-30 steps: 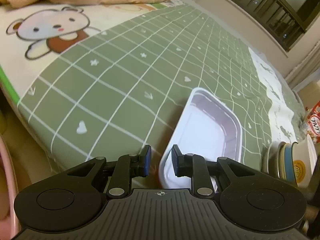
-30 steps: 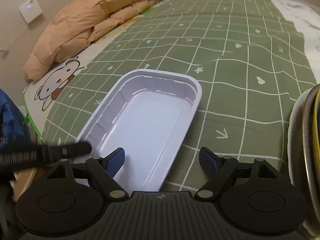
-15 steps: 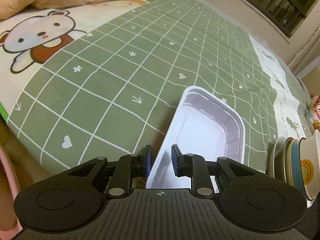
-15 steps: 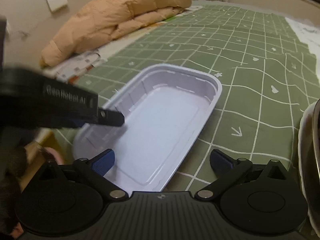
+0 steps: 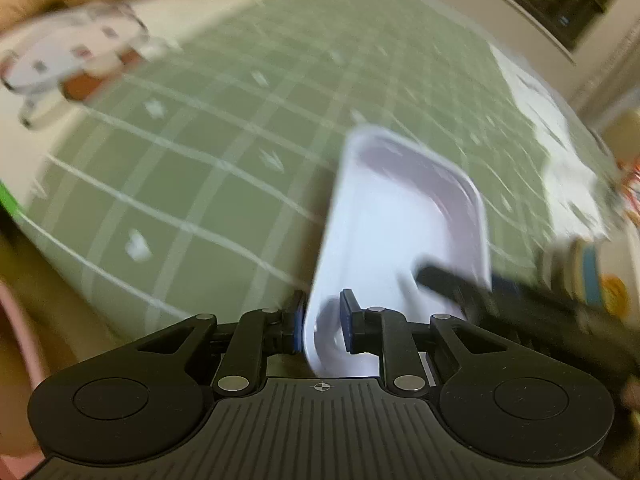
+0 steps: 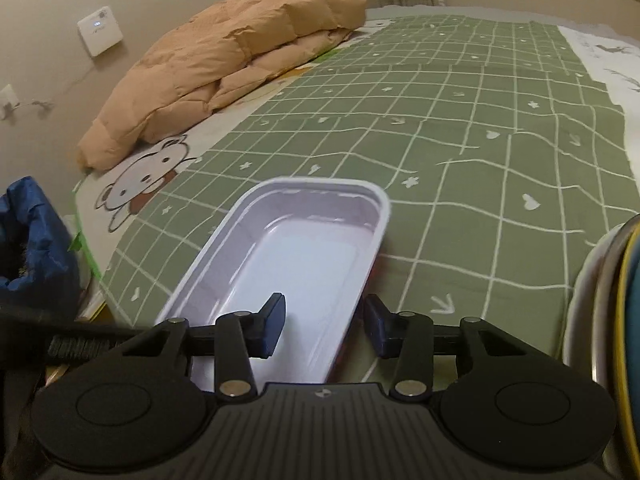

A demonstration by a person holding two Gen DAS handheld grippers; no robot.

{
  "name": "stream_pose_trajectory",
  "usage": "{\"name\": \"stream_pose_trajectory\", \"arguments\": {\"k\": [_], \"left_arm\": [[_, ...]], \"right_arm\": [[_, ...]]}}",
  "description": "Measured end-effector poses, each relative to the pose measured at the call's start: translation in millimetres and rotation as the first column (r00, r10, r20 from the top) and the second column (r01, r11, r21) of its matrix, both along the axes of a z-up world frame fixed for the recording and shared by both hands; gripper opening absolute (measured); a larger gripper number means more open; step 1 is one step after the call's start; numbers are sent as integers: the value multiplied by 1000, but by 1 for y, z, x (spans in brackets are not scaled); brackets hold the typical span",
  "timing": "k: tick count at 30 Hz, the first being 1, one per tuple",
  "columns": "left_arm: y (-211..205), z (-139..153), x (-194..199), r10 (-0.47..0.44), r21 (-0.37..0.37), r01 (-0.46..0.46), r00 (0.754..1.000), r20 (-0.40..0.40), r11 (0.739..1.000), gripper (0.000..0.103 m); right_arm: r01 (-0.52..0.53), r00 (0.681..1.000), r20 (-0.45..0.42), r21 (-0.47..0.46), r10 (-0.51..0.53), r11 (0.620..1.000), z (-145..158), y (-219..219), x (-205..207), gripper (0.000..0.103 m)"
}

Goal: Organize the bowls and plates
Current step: 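Close both tools on the rim of the lavender tray, then lift the lavender tray with both tools and carry it over the bowl stack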

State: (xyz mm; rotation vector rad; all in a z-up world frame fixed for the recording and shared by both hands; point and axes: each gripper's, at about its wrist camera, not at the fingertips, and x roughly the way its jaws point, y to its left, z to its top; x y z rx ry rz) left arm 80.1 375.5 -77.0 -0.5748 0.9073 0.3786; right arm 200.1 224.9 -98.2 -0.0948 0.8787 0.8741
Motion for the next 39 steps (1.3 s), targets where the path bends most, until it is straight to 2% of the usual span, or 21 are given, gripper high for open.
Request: {"name": "stream_pose_trajectory", "arguments": {"k": [4, 8, 10, 12, 14, 15, 17, 19, 22, 25, 28, 31, 35, 39], "left_arm": [[9, 1, 10, 37, 26, -38, 999, 12, 999, 22], [9, -2, 22, 18, 58, -18, 1000, -6, 998, 23], [6, -3, 23, -12, 46, 12, 1000, -11, 999, 22], [0, -5, 20, -68, -15, 68, 998, -15, 998, 21], [-10, -4, 14, -163, -66, 162, 987, -7, 985, 22], [-16, -2, 11, -208, -77, 207, 978, 1, 975, 23], [-20, 3, 5, -229, -63, 229, 973, 4, 971, 27], [-12, 5, 2, -187, -65, 188, 982, 17, 980, 25], [6, 2, 5, -76, -69, 79, 996, 36, 995, 24], [14, -3, 19, -32, -42, 32, 999, 20, 999, 24], [9, -6, 34, -38, 7, 38, 999, -5, 999, 23], [4, -6, 42, -44, 19, 44, 999, -5, 999, 22], [1, -2, 37, -43, 31, 43, 999, -5, 999, 20], [-9, 10, 28, -43, 58, 43, 999, 4, 997, 19]], "right_arm": [[3, 1000, -13, 0, -3, 1000, -5, -2, 0, 43], [43, 999, -25, -7, -43, 999, -7, -4, 8, 43], [50, 999, -12, -16, -51, 999, -7, -3, 10, 43], [53, 999, 6, -25, -53, 998, -7, -1, 12, 43], [62, 998, 32, -32, -61, 998, -5, 2, 15, 43], [66, 997, 43, -32, -65, 997, -3, 3, 17, 43], [73, 995, 69, -35, -70, 997, -1, 3, 20, 43], [75, 994, 80, -38, -72, 996, -1, 2, 22, 43], [54, 997, 60, -48, -51, 997, -6, -1, 20, 43], [42, 997, 73, -63, -37, 997, -9, -1, 15, 43], [46, 997, 64, -65, -42, 997, -9, -1, 15, 43], [28, 999, 46, -60, -25, 998, -9, 0, 12, 43], [-17, 1000, 26, -47, 18, 999, -6, 5, 1, 39], [-11, 999, 38, -45, 13, 999, 0, 3, -8, 39]]}}
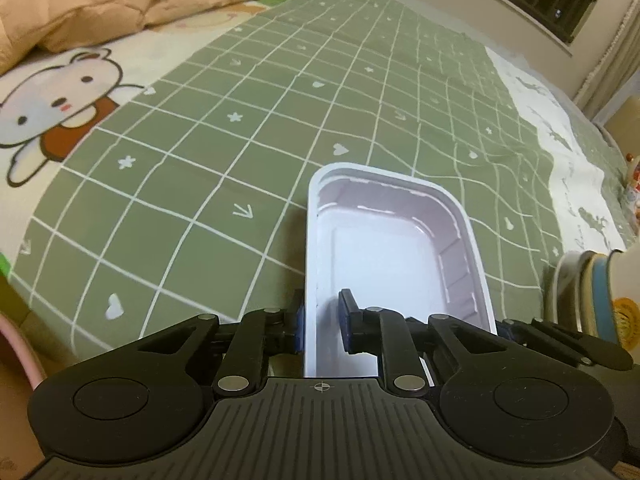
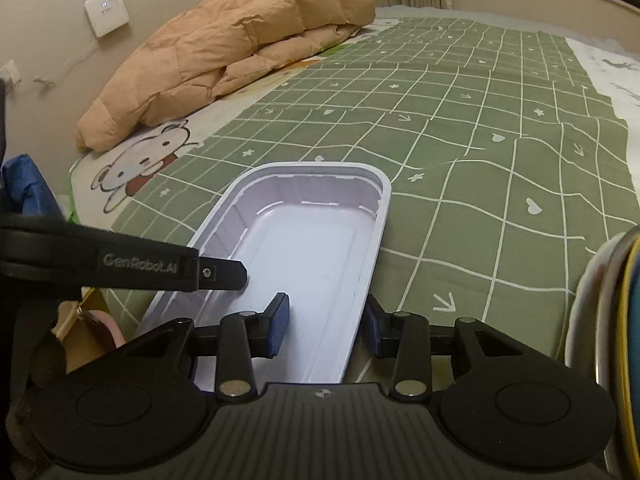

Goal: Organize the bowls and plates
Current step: 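Lift the lavender tray with both tools and carry it over the bowl stack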

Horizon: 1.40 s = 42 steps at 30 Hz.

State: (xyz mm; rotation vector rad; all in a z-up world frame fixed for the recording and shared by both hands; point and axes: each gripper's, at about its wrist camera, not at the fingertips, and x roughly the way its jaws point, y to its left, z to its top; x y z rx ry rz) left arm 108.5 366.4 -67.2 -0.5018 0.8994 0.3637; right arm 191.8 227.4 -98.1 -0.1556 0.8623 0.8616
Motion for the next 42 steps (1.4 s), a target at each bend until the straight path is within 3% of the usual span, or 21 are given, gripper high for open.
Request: {"name": "stream_pose_trajectory", "arguments": {"k": [4, 8, 12, 15, 21, 24, 33, 42], "left_arm": [[-10, 28, -16, 27, -8, -26, 998, 52, 1000, 20], [-34, 82, -32, 19, -3, -18, 982, 187, 1000, 20], [-76, 128, -24, -70, 21, 66, 952, 298, 998, 20], [-111, 142, 1, -144, 10, 148, 940, 310, 989, 20], [-173, 128, 39, -252, -16, 270, 916, 312, 963, 20], [-187, 108, 47, -253, -53, 279, 924, 286, 959, 20], [-195, 91, 58, -259, -37, 274, 938, 232, 961, 20], [-175, 85, 67, -233, -76, 260, 938, 256, 963, 20]], "right_arm": [[1, 999, 40, 59, -3, 998, 27, -15, -12, 39], [13, 992, 119, 177, -34, 984, 80, -50, -23, 39], [69, 976, 182, 252, -117, 965, 126, -101, -22, 39], [130, 960, 208, 265, -188, 955, 144, -144, -17, 39], [248, 931, 205, 256, -303, 934, 141, -224, -1, 39], [282, 927, 179, 243, -328, 928, 124, -246, 6, 39], [299, 936, 114, 238, -333, 924, 97, -249, 19, 39], [358, 907, 147, 224, -394, 907, 93, -248, 33, 39]]}}
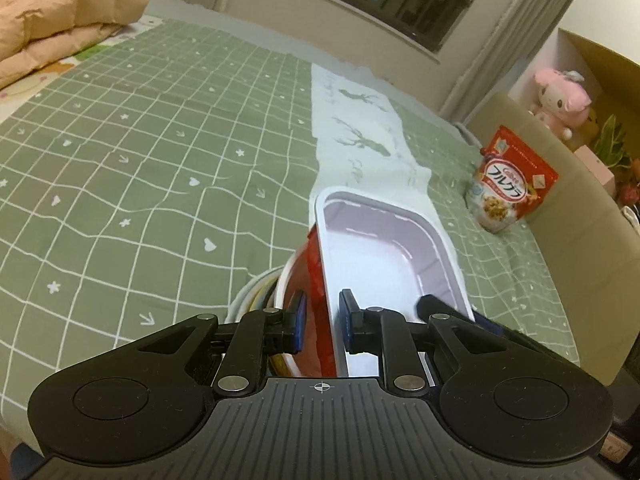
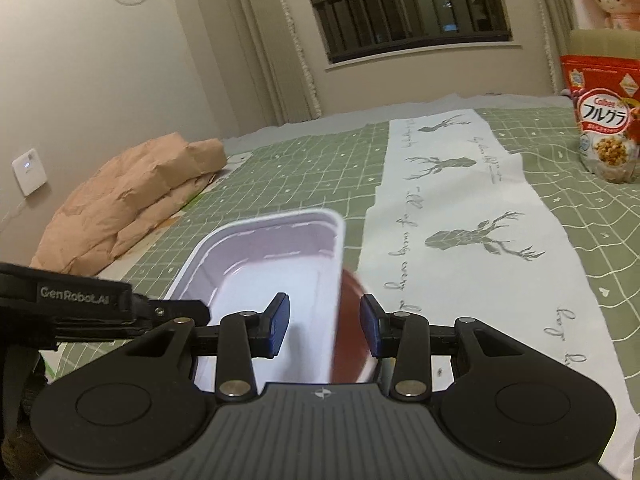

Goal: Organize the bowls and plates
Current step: 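Lift the lavender tray with both tools and carry it over the bowl stack, then lower the lavender tray onto the white bowl atop the stack with both tools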

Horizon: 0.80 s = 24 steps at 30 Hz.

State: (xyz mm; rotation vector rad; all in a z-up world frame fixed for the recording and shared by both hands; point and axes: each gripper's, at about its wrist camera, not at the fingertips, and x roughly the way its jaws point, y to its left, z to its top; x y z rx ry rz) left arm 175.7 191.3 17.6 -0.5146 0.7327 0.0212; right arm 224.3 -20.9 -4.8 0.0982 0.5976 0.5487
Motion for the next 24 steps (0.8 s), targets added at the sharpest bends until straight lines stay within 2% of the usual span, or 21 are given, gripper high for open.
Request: {"name": "stream_pose_trajectory", "arguments": {"k": [3, 6, 11, 15, 20, 24], "left_arm": [[2, -5, 5, 3, -3, -3, 1000, -12, 1000, 20], [7, -10, 8, -6, -41, 5, 1000, -6, 999, 20], [12, -16, 19, -19, -50, 19, 1000, -7, 999, 21], [19, -23, 30, -31, -114, 31, 1000, -2, 993, 21], [21, -21, 34, -56, -114, 56, 998, 2, 992, 21], [25, -7, 18, -34, -90, 39, 998, 51, 995, 21]], "right_arm": [[19, 1000, -10, -1, -19, 1000, -1, -3, 4, 39], [30, 999, -32, -2, -30, 1000, -4, -4, 9, 39], [12, 999, -36, -17, -13, 1000, -7, 7, 17, 41], [8, 999, -31, -28, -9, 1000, -6, 17, 27, 41], [11, 999, -41, -27, -12, 1000, -6, 20, 36, 41], [28, 999, -33, -23, -29, 999, -6, 17, 34, 41]]}}
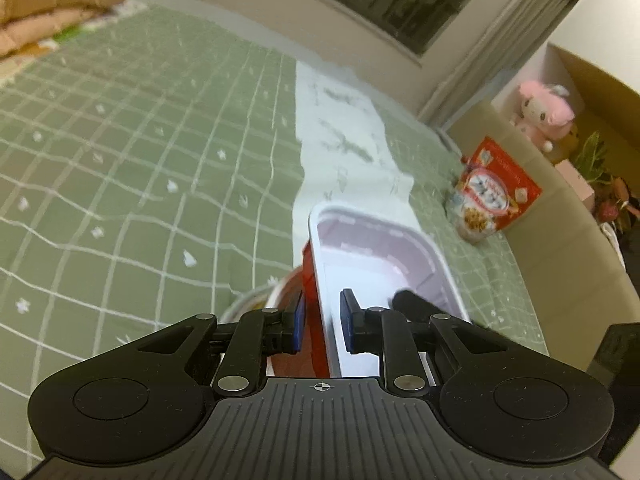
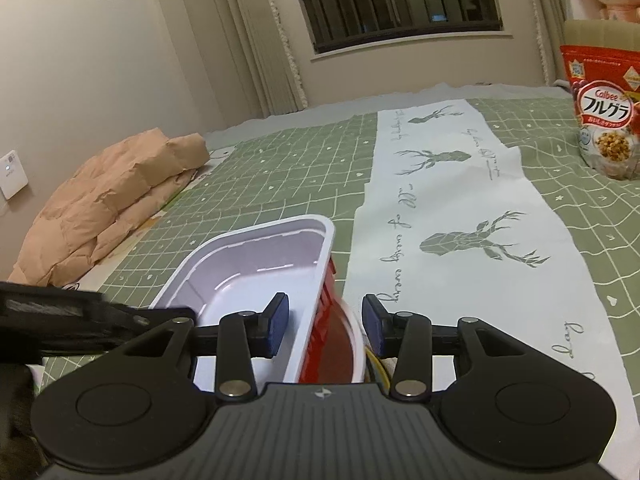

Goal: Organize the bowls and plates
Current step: 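Lower the lavender tray onto the white bowl atop the stack with both tools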

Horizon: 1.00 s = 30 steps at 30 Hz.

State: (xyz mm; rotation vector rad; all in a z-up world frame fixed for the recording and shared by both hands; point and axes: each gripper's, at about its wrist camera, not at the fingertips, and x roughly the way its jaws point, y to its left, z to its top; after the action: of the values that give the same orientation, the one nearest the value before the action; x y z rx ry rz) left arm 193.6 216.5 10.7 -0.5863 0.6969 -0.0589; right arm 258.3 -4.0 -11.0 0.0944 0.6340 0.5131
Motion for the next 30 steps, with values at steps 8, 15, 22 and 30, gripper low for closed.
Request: {"name": "stream_pose_trajectory", "arguments": {"k": [8, 15, 22, 30], "left_arm": [[1, 1, -11, 58, 70, -57, 998, -23, 996, 29], [-8, 2, -10, 1, 22, -1, 1000, -4, 1000, 27], [-22, 13, 5, -28, 54, 26, 999, 25, 998, 27], [-16, 18, -2, 7, 49, -9, 999, 35, 999, 27]], "right_arm": [[-10, 1000, 23, 13, 10, 1000, 5, -7, -13, 41], [-3, 998, 56, -17, 4, 1000, 6, -10, -19, 41], [50, 998, 37, -17, -50, 999, 4, -18, -8, 41], [-35, 996, 83, 5, 35, 999, 17, -4, -20, 41]]}}
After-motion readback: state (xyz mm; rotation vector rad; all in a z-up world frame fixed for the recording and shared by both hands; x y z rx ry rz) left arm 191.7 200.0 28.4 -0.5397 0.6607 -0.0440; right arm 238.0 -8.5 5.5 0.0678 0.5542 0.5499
